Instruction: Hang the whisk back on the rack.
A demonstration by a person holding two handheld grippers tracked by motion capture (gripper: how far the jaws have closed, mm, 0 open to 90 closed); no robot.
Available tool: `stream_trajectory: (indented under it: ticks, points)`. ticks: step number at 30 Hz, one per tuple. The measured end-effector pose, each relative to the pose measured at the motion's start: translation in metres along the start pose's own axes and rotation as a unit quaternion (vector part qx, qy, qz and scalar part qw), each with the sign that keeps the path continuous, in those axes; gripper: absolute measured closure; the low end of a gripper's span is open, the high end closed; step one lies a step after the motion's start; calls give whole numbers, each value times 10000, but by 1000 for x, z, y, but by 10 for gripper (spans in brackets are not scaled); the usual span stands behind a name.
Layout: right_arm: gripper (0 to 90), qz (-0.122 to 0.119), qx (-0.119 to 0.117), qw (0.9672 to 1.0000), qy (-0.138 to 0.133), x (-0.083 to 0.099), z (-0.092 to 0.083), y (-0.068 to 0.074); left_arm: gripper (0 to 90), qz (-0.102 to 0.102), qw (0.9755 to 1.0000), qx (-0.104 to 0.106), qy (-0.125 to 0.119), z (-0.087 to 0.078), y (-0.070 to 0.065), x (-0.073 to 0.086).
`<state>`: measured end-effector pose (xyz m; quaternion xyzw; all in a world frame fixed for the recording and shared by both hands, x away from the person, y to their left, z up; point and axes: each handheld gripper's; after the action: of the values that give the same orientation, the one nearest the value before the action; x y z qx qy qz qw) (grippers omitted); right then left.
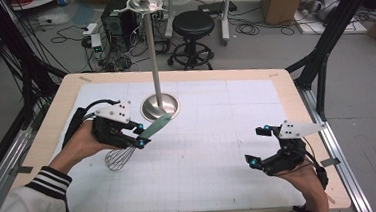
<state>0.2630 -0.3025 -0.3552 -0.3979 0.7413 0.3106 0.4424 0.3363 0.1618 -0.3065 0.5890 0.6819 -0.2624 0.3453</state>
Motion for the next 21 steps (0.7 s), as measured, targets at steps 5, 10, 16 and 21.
stream_trajectory:
  ticks: [5, 10, 16, 21]
  points:
    - [5, 10, 4, 10000, 20, 1, 0, 0, 695, -63, 9999, -82, -132, -8, 9, -5]
    - [5, 16, 3, 10000, 30, 1, 2, -1, 694, -55, 9997, -116, -199, -15, 15, -14]
    - [4, 37, 30, 10000, -15, 2, 0, -2, 695, -71, 9991, -198, -358, -26, 23, -24]
    - [4, 68, 37, 10000, -24, 3, -1, -3, 695, -52, 9984, -286, -493, -36, 31, -34]
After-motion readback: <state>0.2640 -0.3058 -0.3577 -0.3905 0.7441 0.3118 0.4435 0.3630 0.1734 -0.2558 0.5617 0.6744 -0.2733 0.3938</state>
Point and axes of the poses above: each handheld gripper's, and its own axes: z roughly forward along the jaws, x roughly out of its underside, y roughly to its left, and after that the axes turned 3 degrees about -x, right-handed
